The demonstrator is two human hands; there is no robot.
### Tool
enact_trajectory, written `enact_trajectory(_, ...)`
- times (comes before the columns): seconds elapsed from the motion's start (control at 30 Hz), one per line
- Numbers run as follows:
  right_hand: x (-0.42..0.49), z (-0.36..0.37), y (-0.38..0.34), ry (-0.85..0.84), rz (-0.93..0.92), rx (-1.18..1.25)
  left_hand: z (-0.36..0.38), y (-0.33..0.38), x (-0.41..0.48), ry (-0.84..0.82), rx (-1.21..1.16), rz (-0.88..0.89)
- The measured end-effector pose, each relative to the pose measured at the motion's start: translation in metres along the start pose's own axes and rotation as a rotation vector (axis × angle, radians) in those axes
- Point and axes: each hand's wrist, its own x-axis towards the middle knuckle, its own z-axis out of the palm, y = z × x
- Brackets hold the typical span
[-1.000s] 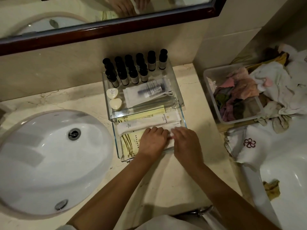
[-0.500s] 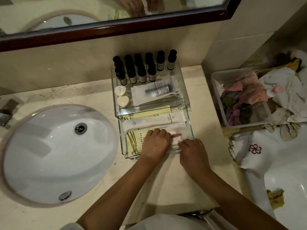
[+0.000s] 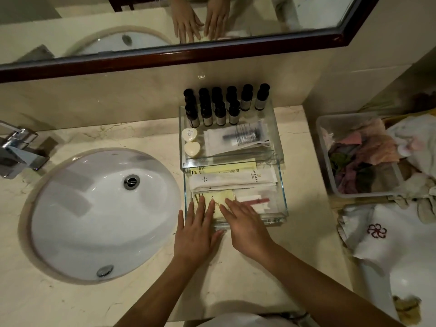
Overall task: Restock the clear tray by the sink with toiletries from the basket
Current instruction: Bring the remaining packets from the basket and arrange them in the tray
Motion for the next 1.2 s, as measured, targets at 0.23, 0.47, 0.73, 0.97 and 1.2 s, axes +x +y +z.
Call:
enact_trajectory(0.23, -0.002, -0.017, 0.011, 0.029, -0.068, 0.096, -0.011, -0.004, -0.001, 0.009, -0.052, -0.013)
enact_trajectory(0.47, -0.002, -0.072, 0.029, 0.012, 0.093, 0.396, -0.057, -0.021, -0.016, 0.308, -0.404, -0.178)
enact_trajectory(0.73, 0.006, -0.115, 0.009, 0.093, 0.078, 0.493, -0.05, -0.048, -0.079, 0.439, -0.53, -0.593)
enact_trajectory(0.97, -0.02, -0.125, -0.107, 0.007, -0.274, 0.373, -0.03, -0.077, -0.204, 0.433, -0.717, -0.854)
enact_trajectory(1.2, -0.123, -0.117, -0.272, -0.136, -0.722, 0.419, -0.013, -0.079, -0.414, 0.848, -0.8, -1.174)
